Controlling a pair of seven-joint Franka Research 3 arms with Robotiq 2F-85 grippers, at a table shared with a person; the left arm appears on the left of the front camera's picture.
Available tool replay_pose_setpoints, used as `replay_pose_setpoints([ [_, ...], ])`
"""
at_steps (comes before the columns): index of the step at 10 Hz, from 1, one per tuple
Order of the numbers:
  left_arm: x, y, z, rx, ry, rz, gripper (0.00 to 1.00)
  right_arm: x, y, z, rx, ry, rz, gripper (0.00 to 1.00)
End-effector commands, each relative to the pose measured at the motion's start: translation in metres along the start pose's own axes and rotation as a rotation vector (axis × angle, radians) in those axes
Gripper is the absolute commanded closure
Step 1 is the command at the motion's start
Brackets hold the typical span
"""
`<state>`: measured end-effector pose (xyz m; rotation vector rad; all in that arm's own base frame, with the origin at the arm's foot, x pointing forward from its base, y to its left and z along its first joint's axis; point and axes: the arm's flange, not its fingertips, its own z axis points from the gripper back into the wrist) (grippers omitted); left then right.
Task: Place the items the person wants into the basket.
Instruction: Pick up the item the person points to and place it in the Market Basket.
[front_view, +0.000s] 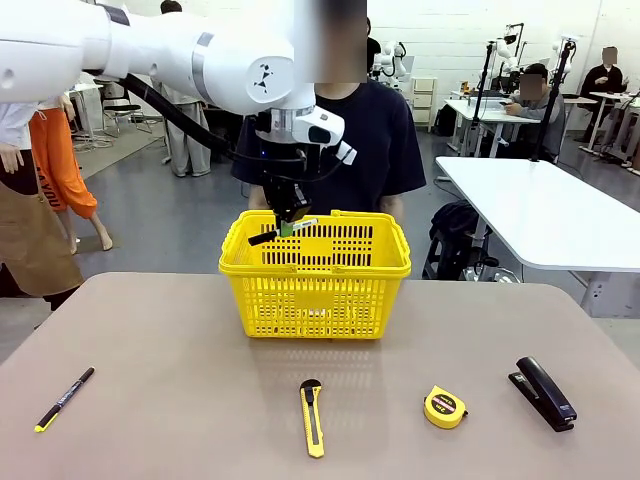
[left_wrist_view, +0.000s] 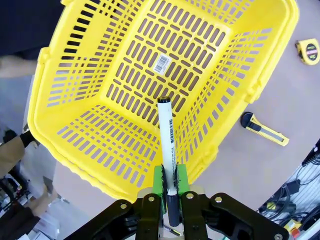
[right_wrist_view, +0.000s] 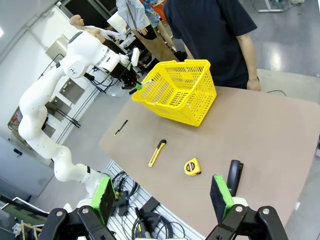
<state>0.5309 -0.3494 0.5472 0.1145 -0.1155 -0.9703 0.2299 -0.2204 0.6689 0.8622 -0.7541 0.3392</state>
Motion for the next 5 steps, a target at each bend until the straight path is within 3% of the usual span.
replay_pose_setpoints([
  [1, 0.015, 0.015, -0.012, -0.043, 0.024, -0.037, 0.88, 0.002, 0.0, 0.0, 0.021, -0.017, 0.012, 0.0],
  [5, 0.028, 0.022, -0.045, -0.058, 0.056, -0.065, 0.88, 0.002, 0.0, 0.0, 0.021, -0.017, 0.012, 0.0],
])
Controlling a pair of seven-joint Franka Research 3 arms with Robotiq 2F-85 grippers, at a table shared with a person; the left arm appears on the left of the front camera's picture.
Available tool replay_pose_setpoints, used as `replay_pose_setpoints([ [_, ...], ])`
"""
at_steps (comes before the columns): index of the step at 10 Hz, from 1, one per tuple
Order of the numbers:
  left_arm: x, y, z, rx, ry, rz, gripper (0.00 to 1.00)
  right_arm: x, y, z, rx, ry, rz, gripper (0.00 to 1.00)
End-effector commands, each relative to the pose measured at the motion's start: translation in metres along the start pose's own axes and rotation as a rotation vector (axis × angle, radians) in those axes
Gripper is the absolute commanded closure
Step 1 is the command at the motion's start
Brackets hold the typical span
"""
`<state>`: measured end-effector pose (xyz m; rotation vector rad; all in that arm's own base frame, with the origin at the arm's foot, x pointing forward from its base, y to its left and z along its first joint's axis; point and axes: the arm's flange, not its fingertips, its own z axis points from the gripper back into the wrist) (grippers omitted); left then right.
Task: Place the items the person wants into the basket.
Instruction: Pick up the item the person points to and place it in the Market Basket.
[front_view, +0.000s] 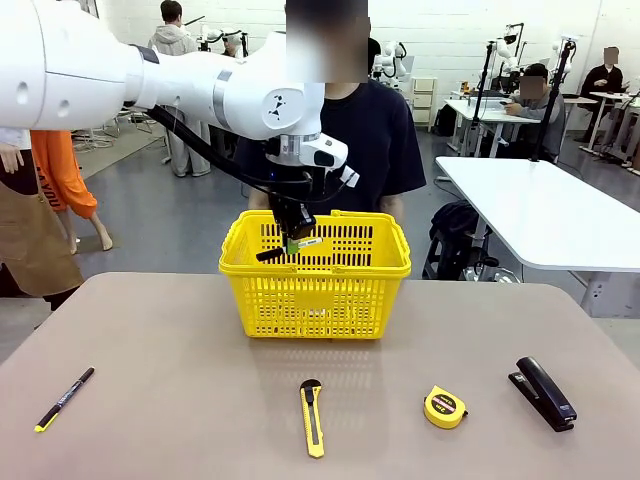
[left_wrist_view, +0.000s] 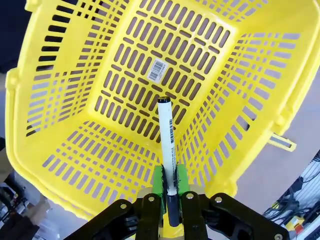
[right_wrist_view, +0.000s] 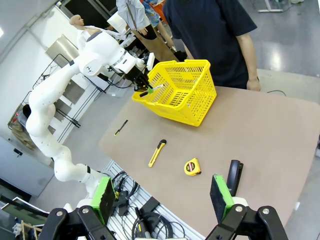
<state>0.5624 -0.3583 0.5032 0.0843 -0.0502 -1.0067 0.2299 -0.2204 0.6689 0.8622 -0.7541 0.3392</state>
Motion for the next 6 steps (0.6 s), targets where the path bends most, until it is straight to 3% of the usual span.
replay_pose_setpoints([
  [1, 0.005, 0.015, -0.004, -0.01, 0.021, -0.02, 0.88, 0.002, 0.0, 0.0, 0.021, -0.017, 0.012, 0.0],
  [6, 0.009, 0.023, -0.018, -0.01, 0.045, -0.049, 0.88, 0.002, 0.0, 0.0, 0.021, -0.017, 0.012, 0.0],
])
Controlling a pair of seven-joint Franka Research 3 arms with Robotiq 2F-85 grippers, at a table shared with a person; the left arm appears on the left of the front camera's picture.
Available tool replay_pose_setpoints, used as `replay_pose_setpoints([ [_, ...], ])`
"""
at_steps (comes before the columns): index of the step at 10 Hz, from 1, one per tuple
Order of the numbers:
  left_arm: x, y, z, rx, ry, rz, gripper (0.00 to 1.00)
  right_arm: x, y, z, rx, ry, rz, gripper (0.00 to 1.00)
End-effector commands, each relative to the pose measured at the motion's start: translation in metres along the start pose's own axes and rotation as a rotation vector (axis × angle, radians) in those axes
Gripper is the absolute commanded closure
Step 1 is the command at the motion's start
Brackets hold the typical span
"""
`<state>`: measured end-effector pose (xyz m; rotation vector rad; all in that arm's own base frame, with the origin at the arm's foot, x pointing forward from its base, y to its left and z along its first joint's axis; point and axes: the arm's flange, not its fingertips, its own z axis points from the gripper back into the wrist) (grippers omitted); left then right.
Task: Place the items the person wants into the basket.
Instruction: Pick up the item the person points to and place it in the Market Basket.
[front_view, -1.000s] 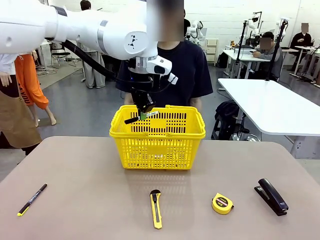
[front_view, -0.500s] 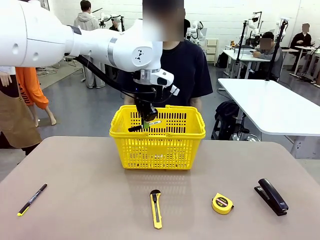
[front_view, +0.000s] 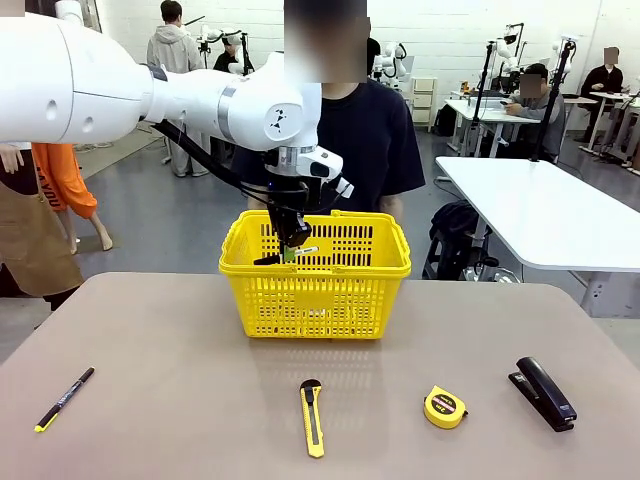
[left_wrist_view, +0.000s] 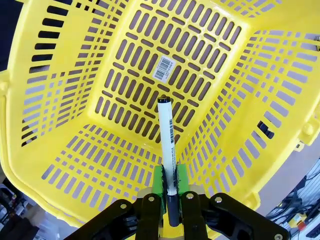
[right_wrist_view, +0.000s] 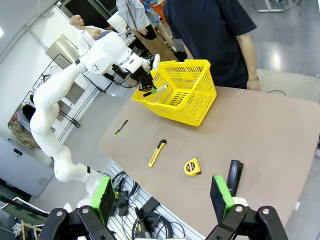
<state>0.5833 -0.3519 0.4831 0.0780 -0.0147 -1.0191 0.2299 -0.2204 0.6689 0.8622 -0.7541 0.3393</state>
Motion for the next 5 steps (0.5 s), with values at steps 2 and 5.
replay_pose_setpoints([
  [2, 0.0043, 0.0028, 0.0021, 0.006, 0.029, -0.045, 0.28, 0.0018, -0.0005, -0.0003, 0.021, -0.017, 0.012, 0.0],
  [5, 0.0016, 0.0031, 0.002, 0.011, 0.025, -0.049, 0.0, 0.0018, -0.0005, -0.0003, 0.021, -0.017, 0.012, 0.0],
])
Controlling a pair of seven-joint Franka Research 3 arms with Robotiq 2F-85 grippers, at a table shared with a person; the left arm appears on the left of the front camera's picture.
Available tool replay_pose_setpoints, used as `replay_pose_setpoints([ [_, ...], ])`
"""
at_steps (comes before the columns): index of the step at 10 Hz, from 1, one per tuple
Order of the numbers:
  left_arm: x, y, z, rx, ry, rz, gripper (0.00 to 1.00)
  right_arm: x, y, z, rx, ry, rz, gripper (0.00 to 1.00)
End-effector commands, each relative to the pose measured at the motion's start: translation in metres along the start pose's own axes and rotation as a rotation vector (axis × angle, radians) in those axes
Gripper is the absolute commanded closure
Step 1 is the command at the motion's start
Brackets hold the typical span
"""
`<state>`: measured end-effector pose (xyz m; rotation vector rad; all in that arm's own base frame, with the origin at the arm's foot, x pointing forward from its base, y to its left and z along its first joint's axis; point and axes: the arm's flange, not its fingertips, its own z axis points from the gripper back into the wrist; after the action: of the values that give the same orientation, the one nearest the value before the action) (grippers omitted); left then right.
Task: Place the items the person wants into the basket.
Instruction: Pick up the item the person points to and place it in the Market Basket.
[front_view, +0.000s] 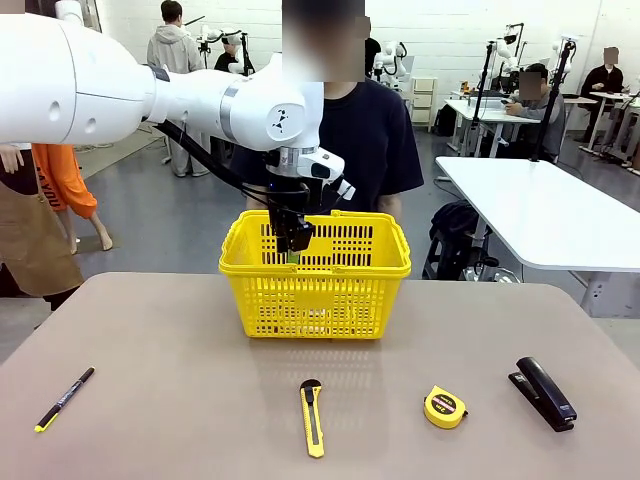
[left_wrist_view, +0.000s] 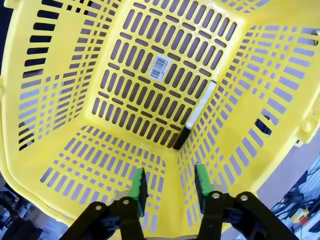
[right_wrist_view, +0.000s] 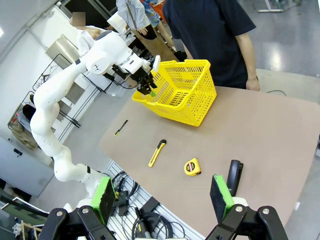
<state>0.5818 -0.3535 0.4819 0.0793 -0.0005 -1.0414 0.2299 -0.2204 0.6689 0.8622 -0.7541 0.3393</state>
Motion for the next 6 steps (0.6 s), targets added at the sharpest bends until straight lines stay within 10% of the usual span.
replay_pose_setpoints([
  [1, 0.0012, 0.0058, 0.0028, 0.014, 0.014, -0.024, 0.07, 0.0018, -0.0005, -0.0003, 0.021, -0.017, 0.012, 0.0],
  [6, 0.0074, -0.0011, 0.0068, 0.013, 0.009, -0.039, 0.0, 0.0018, -0.0005, -0.0003, 0.021, -0.017, 0.012, 0.0],
])
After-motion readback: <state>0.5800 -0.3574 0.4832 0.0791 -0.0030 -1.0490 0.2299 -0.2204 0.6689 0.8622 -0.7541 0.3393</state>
